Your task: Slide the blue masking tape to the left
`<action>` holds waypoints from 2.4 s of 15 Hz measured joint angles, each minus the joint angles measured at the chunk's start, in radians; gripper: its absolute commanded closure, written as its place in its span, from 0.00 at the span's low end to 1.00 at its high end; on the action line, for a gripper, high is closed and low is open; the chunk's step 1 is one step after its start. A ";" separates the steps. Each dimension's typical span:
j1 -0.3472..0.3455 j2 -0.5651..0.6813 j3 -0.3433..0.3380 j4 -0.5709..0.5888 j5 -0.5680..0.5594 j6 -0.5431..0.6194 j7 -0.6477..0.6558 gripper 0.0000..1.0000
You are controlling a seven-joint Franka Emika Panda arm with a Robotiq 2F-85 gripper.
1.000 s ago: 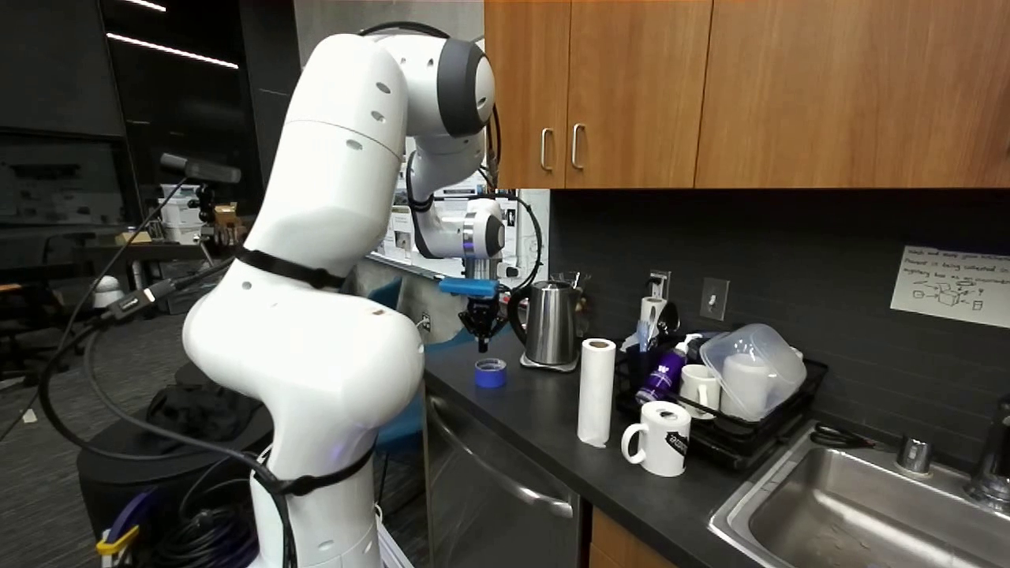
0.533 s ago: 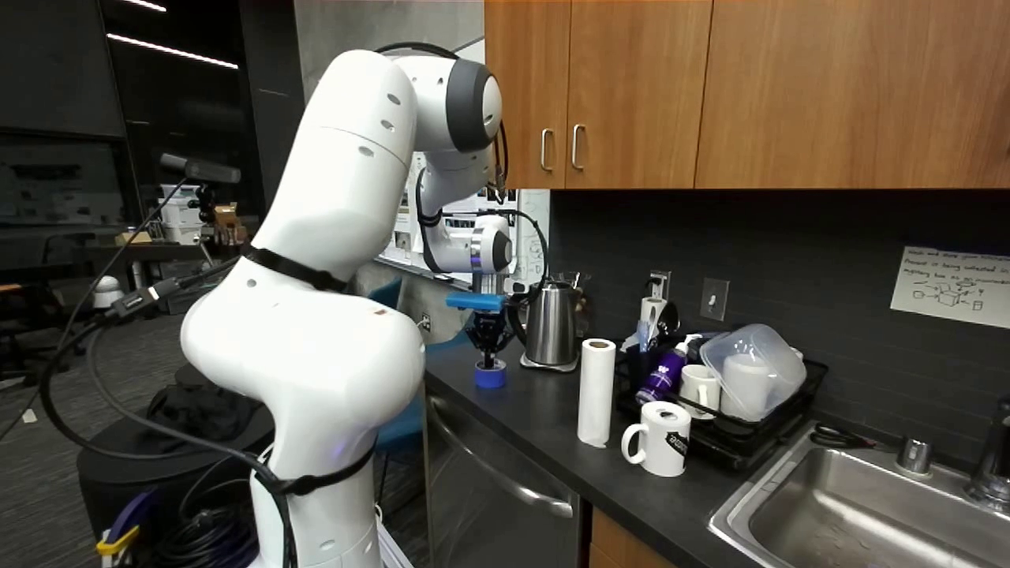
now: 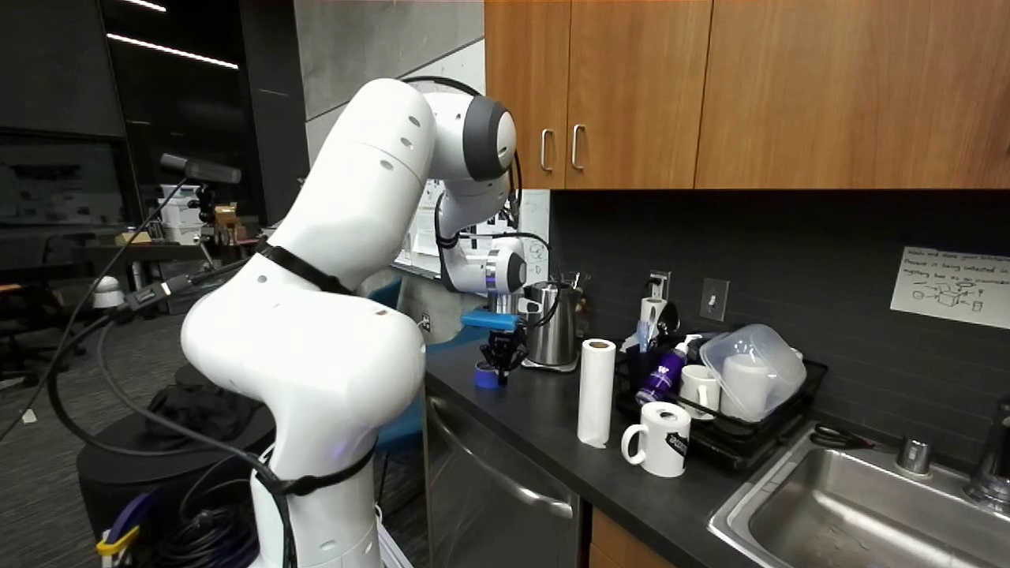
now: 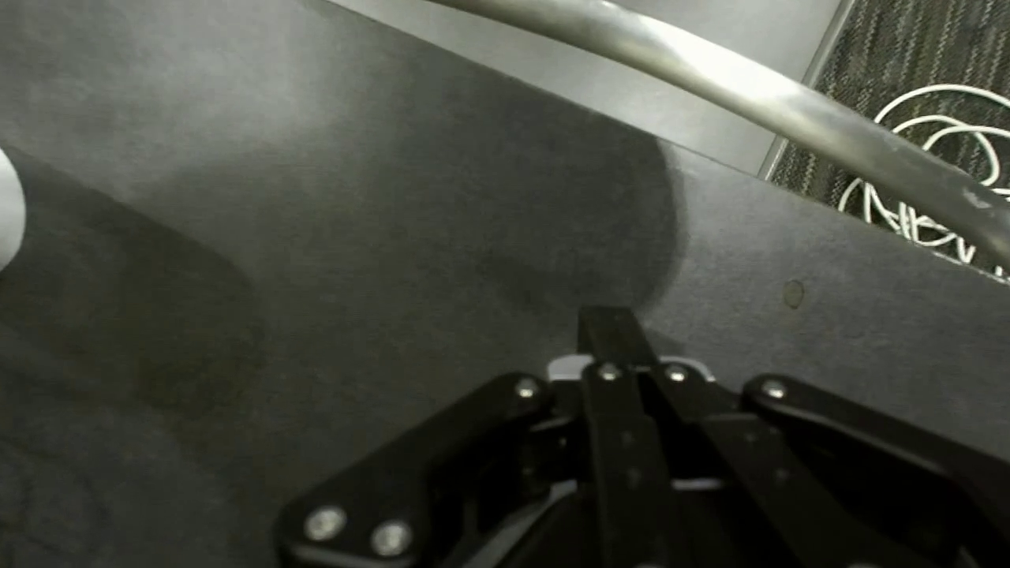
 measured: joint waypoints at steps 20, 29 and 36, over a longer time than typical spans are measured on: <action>0.198 0.116 -0.012 0.289 -0.140 -0.165 -0.024 1.00; 0.163 0.018 -0.031 0.160 -0.138 -0.169 0.015 1.00; 0.081 -0.057 -0.034 0.052 -0.138 -0.167 0.015 1.00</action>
